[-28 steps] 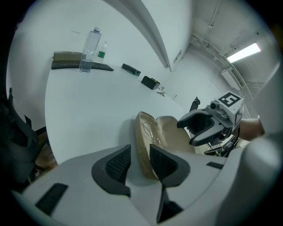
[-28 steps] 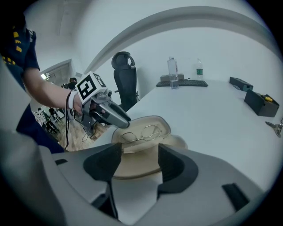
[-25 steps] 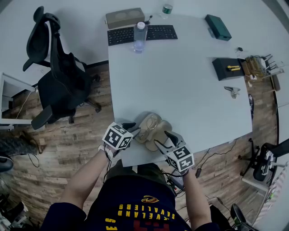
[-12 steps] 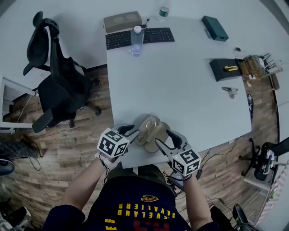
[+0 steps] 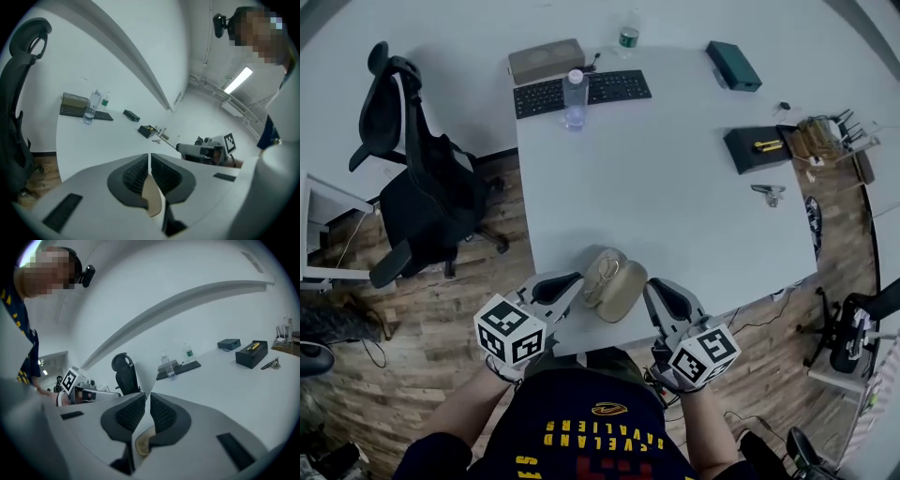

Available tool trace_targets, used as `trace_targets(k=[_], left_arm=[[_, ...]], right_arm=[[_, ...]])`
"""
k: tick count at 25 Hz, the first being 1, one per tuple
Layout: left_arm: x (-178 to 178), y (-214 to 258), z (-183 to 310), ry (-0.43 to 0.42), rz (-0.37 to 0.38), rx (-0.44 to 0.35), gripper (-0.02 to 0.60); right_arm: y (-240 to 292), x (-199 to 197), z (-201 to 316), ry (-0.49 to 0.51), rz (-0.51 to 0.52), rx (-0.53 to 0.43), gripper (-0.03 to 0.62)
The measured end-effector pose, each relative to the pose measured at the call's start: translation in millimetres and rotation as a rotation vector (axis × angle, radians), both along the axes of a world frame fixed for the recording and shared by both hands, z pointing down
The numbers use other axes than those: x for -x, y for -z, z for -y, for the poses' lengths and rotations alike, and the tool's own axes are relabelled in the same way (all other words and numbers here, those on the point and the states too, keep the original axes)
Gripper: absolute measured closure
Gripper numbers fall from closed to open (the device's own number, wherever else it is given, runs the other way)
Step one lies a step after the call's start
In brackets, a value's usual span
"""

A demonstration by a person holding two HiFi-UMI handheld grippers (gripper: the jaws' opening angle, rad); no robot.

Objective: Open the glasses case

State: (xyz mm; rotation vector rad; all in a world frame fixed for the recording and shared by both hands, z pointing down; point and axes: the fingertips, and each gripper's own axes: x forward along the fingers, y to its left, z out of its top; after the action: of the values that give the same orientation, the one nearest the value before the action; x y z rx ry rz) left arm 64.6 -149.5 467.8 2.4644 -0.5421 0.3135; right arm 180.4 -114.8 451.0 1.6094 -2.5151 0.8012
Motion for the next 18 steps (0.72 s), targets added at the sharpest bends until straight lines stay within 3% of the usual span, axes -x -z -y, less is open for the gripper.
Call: trace_targets(k=[10,18], left_arm=[[-24.9,84.0,-33.5,-0.049,-0.179,-0.046,0.568],[-33.7,119.7,-48.7,-0.067,-0.197,-0.168,0.568]], right_arm=[[63.3,2.7,-9.1,-0.071,-0.077,-0.140,0.576],[102.7,9.8,-13.5,-0.097,-0.050,-0.222,0.576]])
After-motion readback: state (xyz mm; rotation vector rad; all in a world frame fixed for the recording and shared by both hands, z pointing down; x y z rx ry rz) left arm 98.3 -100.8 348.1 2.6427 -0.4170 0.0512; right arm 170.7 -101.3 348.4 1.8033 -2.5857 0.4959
